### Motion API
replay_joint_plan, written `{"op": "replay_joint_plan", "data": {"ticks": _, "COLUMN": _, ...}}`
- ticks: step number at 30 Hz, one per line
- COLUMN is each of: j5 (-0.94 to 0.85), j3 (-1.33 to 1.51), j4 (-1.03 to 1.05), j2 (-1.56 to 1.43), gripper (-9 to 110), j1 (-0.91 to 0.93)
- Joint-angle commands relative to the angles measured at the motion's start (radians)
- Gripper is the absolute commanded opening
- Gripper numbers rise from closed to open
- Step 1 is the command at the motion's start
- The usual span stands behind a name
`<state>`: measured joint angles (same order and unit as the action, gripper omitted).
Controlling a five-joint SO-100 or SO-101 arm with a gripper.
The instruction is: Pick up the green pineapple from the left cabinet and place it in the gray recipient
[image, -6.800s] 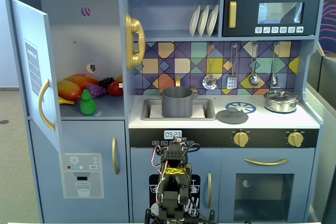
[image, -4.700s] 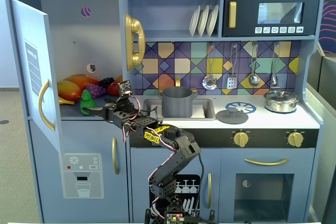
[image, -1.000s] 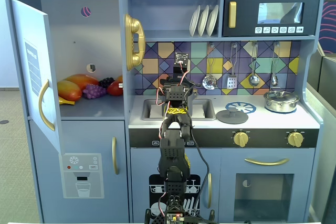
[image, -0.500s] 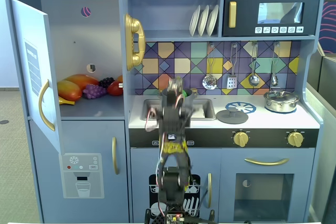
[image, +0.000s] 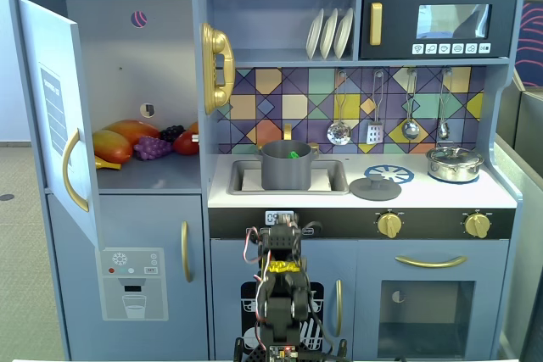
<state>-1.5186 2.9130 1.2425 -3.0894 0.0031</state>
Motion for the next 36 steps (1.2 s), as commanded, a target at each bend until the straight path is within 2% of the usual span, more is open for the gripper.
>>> {"op": "replay_joint_plan", "data": {"ticks": 1, "j5": 0.003, "j3": 0.054, "j4": 0.074, "j2": -0.087, "gripper": 0, "j1": -0.002}}
{"op": "replay_joint_plan", "data": {"ticks": 5, "j5": 0.011, "j3": 0.067, "j4": 0.147, "j2": -0.087, "gripper": 0, "j1": 0.006}}
{"op": "replay_joint_plan", "data": {"ticks": 8, "j5": -0.064, "j3": 0.087, "j4": 0.233, "j2": -0.089, "gripper": 1, "j1": 0.000}}
{"op": "replay_joint_plan", "data": {"ticks": 11, "j5": 0.003, "j3": 0.087, "j4": 0.288, "j2": -0.089, "gripper": 2, "j1": -0.014}}
{"op": "replay_joint_plan", "data": {"ticks": 36, "j5": 0.009, "j3": 0.087, "j4": 0.287, "j2": -0.089, "gripper": 2, "j1": 0.012}}
